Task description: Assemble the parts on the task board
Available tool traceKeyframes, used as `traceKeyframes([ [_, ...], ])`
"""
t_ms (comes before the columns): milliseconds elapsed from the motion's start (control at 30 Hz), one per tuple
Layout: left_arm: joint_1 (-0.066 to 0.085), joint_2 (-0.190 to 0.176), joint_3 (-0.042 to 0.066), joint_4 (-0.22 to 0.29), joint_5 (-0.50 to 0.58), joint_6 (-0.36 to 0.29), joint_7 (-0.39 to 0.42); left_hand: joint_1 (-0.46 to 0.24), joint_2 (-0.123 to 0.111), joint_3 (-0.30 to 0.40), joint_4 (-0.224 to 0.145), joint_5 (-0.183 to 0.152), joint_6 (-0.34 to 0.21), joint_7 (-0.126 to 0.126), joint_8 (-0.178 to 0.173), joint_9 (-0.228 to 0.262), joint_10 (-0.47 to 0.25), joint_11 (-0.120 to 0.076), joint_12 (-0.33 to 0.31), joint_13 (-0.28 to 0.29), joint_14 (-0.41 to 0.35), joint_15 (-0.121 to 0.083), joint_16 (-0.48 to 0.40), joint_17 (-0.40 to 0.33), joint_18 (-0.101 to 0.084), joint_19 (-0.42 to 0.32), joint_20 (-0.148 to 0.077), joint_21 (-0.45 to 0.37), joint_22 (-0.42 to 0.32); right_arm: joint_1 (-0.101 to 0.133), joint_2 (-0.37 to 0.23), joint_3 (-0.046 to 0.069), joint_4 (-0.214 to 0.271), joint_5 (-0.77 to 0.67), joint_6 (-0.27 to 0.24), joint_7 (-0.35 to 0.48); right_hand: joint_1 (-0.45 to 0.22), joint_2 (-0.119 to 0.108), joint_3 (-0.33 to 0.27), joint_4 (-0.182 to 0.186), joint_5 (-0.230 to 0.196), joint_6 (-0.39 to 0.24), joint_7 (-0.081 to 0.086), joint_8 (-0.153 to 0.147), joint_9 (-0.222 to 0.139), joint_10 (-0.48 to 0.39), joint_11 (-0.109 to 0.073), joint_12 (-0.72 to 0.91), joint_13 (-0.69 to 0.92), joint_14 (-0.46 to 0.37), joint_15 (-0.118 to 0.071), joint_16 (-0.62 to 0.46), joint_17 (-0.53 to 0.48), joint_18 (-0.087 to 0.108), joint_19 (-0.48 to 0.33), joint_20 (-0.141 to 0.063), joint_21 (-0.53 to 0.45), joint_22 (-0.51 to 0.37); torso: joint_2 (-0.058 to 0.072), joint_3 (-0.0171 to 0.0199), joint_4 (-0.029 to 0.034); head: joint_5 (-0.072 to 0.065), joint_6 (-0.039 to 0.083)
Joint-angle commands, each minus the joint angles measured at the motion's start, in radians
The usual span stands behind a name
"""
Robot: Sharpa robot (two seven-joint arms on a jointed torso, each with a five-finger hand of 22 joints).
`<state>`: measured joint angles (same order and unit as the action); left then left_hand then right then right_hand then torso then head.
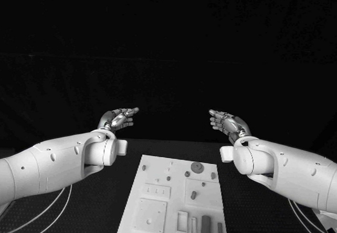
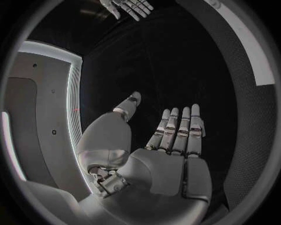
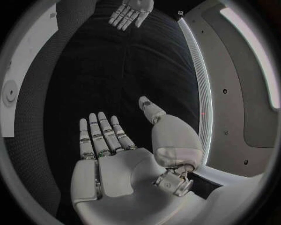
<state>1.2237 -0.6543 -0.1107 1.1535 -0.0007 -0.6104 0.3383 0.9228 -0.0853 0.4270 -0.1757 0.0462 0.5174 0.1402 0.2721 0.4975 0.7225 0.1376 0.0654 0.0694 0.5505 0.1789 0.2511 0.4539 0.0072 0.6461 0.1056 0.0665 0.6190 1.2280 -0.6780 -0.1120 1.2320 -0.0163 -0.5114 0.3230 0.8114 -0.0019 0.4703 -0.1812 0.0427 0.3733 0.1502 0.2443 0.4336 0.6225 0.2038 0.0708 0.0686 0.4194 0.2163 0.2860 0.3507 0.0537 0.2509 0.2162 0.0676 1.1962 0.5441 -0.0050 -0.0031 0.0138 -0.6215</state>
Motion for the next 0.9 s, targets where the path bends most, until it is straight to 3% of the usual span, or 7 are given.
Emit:
traceKeyframes([
  [33, 0.029, 0.022, -0.013, -0.071, -0.019, 0.145, -0.121, 0.011, 0.003, 0.005, -0.001, 0.004, 0.012, 0.008, 0.007, 0.005, 0.015, 0.005, 0.007, 0.003, 0.014, -0.001, 0.01, 0.006, -0.007, 0.007, 0.0, 0.009, 0.006, 0.029, 0.018, -0.014, -0.061, -0.042, 0.229, -0.136, 0.053, 0.005, 0.022, -0.024, 0.007, 0.049, 0.073, 0.035, 0.04, 0.053, 0.006, 0.018, 0.007, 0.04, 0.006, 0.027, 0.02, 0.016, 0.051, 0.008, 0.022, 0.135, 0.0, 0.0, -0.0001, 0.0, 0.0],
  [167, 0.061, 0.046, -0.032, -0.149, -0.023, 0.193, -0.167, 0.018, 0.013, 0.006, -0.001, 0.004, 0.032, 0.021, 0.018, 0.009, 0.04, 0.012, 0.015, 0.006, 0.041, -0.003, 0.027, 0.014, -0.005, 0.026, -0.009, 0.019, 0.013, 0.064, 0.039, -0.035, -0.129, -0.052, 0.313, -0.191, 0.081, 0.006, 0.03, -0.051, 0.007, 0.074, 0.081, 0.051, 0.044, 0.096, 0.014, 0.036, 0.013, 0.106, 0.024, 0.064, 0.036, 0.028, 0.088, 0.005, 0.038, 0.135, 0.0, 0.0, -0.0001, 0.0, 0.0],
  [367, 0.076, 0.057, -0.041, -0.183, -0.025, 0.215, -0.187, 0.041, 0.025, 0.013, -0.015, 0.005, 0.083, 0.043, 0.041, 0.015, 0.122, 0.034, 0.048, 0.02, 0.142, -0.008, 0.081, 0.035, 0.013, 0.107, -0.035, 0.058, 0.03, 0.082, 0.049, -0.046, -0.163, -0.058, 0.354, -0.218, 0.147, -0.005, 0.056, -0.108, 0.008, 0.154, 0.086, 0.092, 0.056, 0.185, 0.017, 0.074, 0.025, 0.221, 0.024, 0.118, 0.056, 0.069, 0.194, -0.009, 0.076, 0.13, 0.0, 0.0, -0.0001, 0.0, 0.0],
  [400, 0.076, 0.057, -0.041, -0.183, -0.025, 0.215, -0.187, 0.048, 0.026, 0.015, -0.022, 0.005, 0.095, 0.048, 0.046, 0.016, 0.138, 0.037, 0.054, 0.022, 0.169, -0.009, 0.094, 0.041, 0.018, 0.123, -0.038, 0.066, 0.033, 0.082, 0.049, -0.046, -0.164, -0.058, 0.355, -0.218, 0.164, -0.011, 0.062, -0.111, 0.008, 0.174, 0.084, 0.101, 0.058, 0.207, 0.014, 0.083, 0.029, 0.242, 0.016, 0.128, 0.06, 0.076, 0.212, -0.011, 0.08, 0.129, 0.0, 0.0, -0.0001, 0.0, 0.0],
  [433, 0.075, 0.029, -0.043, -0.15, -0.029, 0.266, -0.159, 0.058, 0.029, 0.019, -0.029, 0.005, 0.112, 0.055, 0.053, 0.017, 0.16, 0.039, 0.064, 0.026, 0.199, -0.012, 0.11, 0.048, 0.025, 0.142, -0.04, 0.075, 0.036, 0.062, 0.073, -0.046, -0.261, -0.504, 0.287, -0.176, 0.181, -0.019, 0.066, -0.111, 0.008, 0.193, 0.082, 0.109, 0.06, 0.228, 0.012, 0.091, 0.032, 0.27, 0.006, 0.141, 0.066, 0.084, 0.235, -0.013, 0.087, 0.127, -0.001, -0.0021, 0.0007, 0.003, -0.014],
  [600, 0.075, 0.004, -0.044, -0.114, -0.07, 0.322, -0.145, 0.118, 0.04, 0.058, -0.066, 0.005, 0.189, 0.057, 0.077, 0.016, 0.265, 0.025, 0.105, 0.039, 0.33, -0.048, 0.171, 0.083, 0.051, 0.24, -0.066, 0.12, 0.057, 0.06, 0.071, -0.046, -0.266, -0.652, 0.267, -0.187, 0.25, -0.045, 0.075, -0.112, 0.008, 0.279, 0.069, 0.141, 0.066, 0.322, -0.009, 0.122, 0.041, 0.386, -0.045, 0.188, 0.09, 0.124, 0.349, -0.019, 0.113, 0.116, 0.003, 0.0009, 0.0005, 0.004, -0.013],
  [900, 0.075, -0.031, -0.044, -0.028, -0.133, 0.381, -0.135, 0.167, 0.049, 0.089, -0.104, 0.005, 0.293, 0.03, 0.095, 0.001, 0.39, -0.011, 0.133, 0.05, 0.492, -0.115, 0.246, 0.15, 0.068, 0.388, -0.121, 0.191, 0.093, 0.06, 0.046, -0.046, -0.248, -0.955, 0.259, -0.21, 0.294, -0.059, 0.065, -0.112, 0.007, 0.393, 0.043, 0.17, 0.074, 0.453, -0.059, 0.152, 0.05, 0.603, -0.146, 0.279, 0.148, 0.196, 0.576, -0.033, 0.18, 0.106, 0.027, 0.0018, 0.0169, -0.01, -0.017],
])
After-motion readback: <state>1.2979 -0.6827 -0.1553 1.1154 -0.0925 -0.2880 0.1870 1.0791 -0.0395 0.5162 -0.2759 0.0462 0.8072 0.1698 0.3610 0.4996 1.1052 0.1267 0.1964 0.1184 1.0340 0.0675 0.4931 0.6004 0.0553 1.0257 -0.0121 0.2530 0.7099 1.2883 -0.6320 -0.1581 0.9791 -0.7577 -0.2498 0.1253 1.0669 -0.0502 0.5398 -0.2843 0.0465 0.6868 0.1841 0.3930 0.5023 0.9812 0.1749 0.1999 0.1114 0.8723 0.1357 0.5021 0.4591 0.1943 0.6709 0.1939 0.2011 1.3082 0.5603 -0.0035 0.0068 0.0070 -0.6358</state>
